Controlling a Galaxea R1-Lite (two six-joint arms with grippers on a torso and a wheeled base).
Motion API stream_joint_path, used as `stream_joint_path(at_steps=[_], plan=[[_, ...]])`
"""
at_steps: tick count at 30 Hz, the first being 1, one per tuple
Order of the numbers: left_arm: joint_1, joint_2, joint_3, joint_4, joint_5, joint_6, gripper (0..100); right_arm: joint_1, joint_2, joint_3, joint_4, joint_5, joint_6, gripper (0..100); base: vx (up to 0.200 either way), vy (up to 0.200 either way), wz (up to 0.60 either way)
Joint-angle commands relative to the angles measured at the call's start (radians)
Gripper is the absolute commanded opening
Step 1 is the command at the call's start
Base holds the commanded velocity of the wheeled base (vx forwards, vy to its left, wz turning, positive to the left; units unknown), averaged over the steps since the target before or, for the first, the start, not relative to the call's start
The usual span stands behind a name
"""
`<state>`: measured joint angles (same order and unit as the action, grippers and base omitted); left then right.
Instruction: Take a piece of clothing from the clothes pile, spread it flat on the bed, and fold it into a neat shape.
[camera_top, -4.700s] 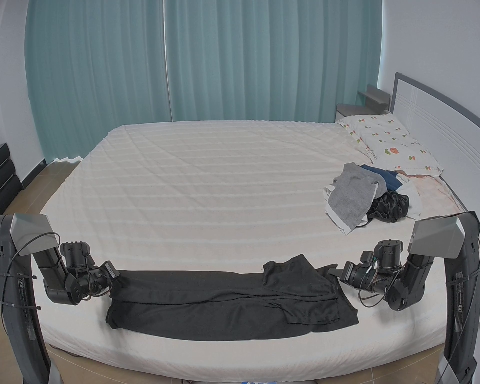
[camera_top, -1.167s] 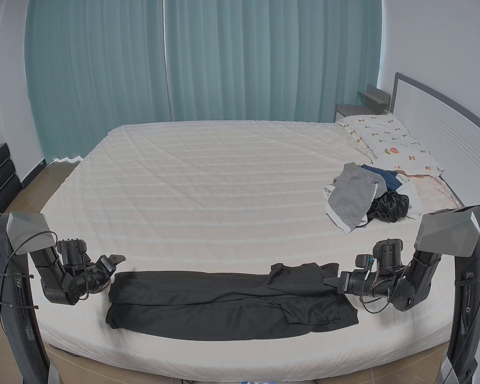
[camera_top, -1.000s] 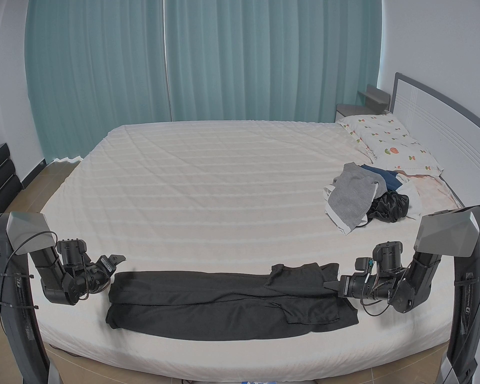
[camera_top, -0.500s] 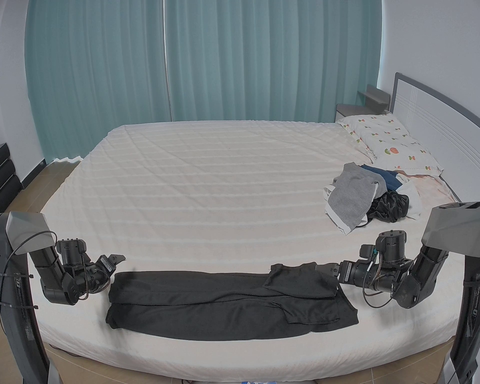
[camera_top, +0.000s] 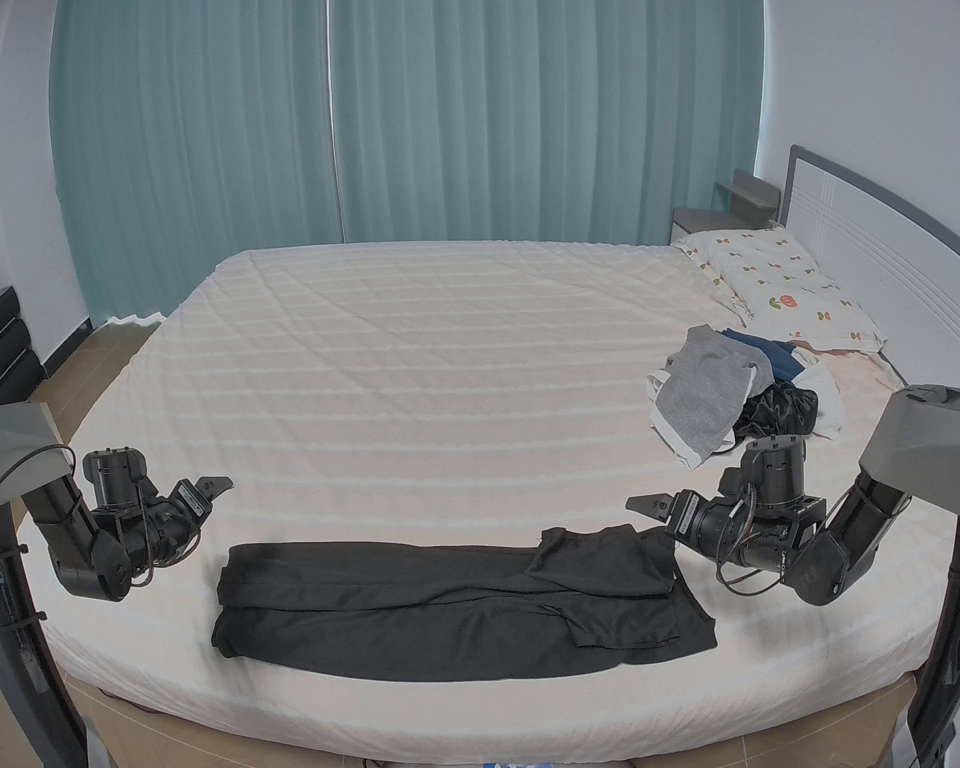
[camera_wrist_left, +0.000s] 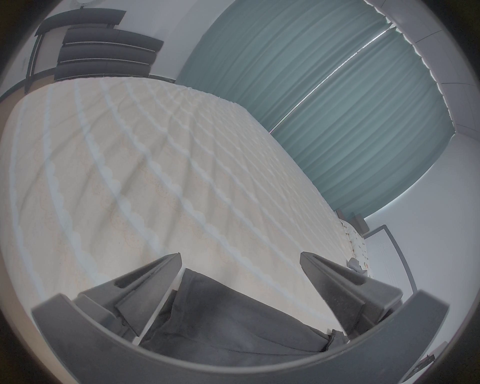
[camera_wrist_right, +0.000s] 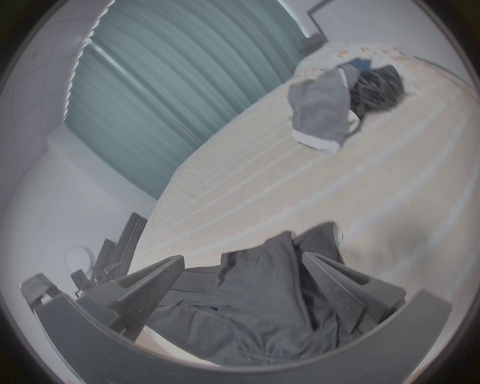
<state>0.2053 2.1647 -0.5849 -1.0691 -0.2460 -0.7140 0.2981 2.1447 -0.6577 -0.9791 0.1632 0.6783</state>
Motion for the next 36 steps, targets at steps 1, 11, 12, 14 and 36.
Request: stream_joint_path(at_steps=[1, 11, 12, 14, 36], plan=[[-0.001, -0.069, 0.106, -0.003, 0.001, -0.013, 100, 0.099, -0.045, 0.081, 0.019, -0.086, 0.109, 100, 0.0, 0.0, 0.0], [-0.053, -0.086, 0.189, 0.023, 0.016, -0.113, 100, 0.242, 0.004, 0.046, 0.172, -0.2, 0.276, 100, 0.0, 0.0, 0.0], [-0.053, -0.085, 0.188, 0.023, 0.016, -0.113, 100, 0.24, 0.014, 0.041, 0.175, -0.202, 0.277, 100, 0.0, 0.0, 0.0], [-0.053, -0.082, 0.181, 0.023, 0.016, -0.113, 100, 0.234, 0.029, 0.027, 0.181, -0.203, 0.28, 100, 0.0, 0.0, 0.0], [-0.053, -0.068, 0.18, 0.011, 0.017, -0.111, 100, 0.19, 0.104, -0.03, 0.197, -0.232, 0.284, 100, 0.0, 0.0, 0.0]])
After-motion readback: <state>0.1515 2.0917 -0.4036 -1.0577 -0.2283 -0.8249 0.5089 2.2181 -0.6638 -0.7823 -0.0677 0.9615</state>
